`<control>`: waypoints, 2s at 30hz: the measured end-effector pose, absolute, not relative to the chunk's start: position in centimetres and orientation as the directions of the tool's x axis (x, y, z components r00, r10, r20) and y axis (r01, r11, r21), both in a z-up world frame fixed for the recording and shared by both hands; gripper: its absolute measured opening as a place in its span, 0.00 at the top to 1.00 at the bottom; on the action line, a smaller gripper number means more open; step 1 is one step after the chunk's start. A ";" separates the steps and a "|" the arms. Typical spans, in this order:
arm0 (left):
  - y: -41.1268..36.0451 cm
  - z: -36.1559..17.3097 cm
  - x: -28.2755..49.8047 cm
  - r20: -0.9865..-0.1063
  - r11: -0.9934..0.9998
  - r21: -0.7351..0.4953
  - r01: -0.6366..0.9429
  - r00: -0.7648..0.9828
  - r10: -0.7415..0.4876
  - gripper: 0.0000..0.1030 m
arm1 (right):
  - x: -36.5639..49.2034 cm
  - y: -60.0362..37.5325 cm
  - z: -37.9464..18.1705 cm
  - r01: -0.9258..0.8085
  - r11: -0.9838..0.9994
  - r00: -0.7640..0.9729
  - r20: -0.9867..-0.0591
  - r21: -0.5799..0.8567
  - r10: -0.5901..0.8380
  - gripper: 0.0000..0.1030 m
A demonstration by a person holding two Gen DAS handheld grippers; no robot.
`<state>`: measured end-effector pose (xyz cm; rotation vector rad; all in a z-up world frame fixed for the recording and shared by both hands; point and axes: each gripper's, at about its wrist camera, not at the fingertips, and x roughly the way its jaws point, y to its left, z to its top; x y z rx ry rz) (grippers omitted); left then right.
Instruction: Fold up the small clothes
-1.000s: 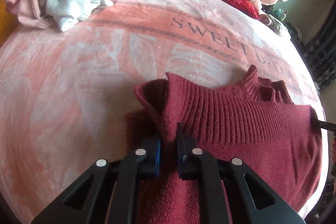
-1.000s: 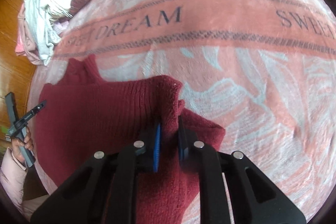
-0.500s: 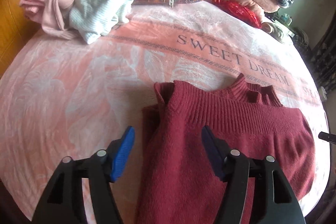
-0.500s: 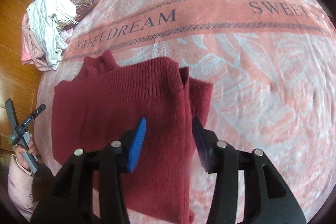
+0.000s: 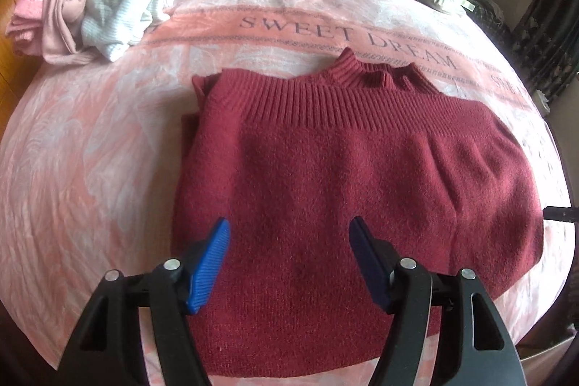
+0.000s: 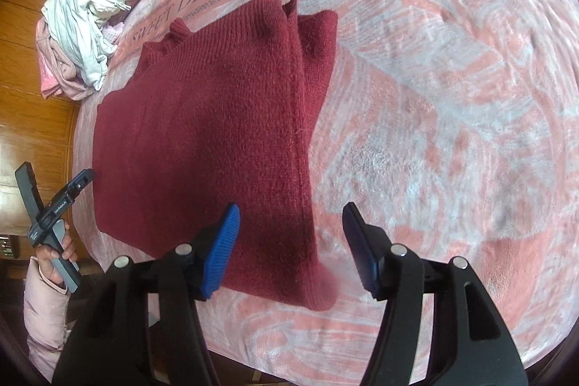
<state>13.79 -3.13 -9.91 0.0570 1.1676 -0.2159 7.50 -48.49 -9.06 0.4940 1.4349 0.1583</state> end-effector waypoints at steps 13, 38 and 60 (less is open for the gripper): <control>-1.8 -14.6 14.3 -0.949 0.973 -0.087 0.216 0.280 -0.147 0.30 | 7.9 -47.0 -12.8 0.162 0.909 0.063 -0.923 0.384 0.379 0.58; 5.5 -9.1 14.3 -0.869 0.943 -0.321 0.083 0.371 -0.328 0.17 | 10.3 -40.4 -2.7 0.185 0.854 0.210 -0.868 0.486 0.449 0.90; 12.3 -9.2 12.2 -0.853 0.917 -0.399 -0.005 0.369 -0.369 0.17 | 15.8 -15.5 -7.1 -0.105 0.947 0.014 -0.952 0.302 0.305 0.71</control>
